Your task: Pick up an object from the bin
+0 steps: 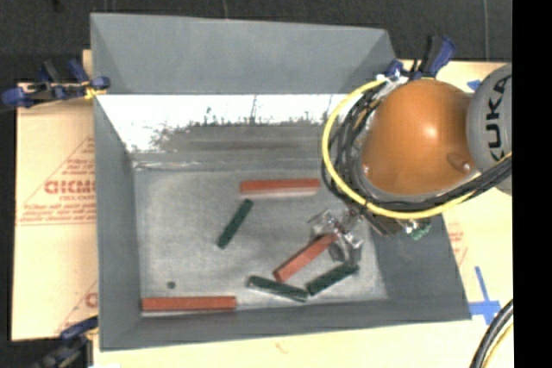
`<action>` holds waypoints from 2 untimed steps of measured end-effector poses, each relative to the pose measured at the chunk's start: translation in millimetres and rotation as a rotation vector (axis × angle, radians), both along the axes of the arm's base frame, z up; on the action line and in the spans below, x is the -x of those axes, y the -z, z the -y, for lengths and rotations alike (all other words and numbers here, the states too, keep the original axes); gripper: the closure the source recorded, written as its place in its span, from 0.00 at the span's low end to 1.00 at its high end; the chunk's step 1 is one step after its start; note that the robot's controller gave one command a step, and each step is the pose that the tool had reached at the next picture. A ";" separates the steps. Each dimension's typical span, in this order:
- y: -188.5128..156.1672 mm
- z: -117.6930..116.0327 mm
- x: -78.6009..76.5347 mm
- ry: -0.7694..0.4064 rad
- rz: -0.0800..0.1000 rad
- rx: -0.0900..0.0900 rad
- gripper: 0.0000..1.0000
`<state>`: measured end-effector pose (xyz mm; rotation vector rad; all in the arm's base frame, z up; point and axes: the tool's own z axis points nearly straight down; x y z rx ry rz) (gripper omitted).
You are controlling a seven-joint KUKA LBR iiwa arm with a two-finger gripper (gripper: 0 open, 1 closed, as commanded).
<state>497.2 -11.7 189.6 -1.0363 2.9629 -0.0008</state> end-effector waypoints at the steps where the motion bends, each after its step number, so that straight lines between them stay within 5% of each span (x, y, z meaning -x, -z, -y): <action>1: 0.0 0.0 0.0 0.000 0.000 0.000 1.00; 2: -144.3 24.7 -21.8 -0.336 0.005 0.002 1.00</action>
Offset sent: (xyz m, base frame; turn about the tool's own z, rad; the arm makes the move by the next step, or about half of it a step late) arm 0.0203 -0.0239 0.1427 -0.3389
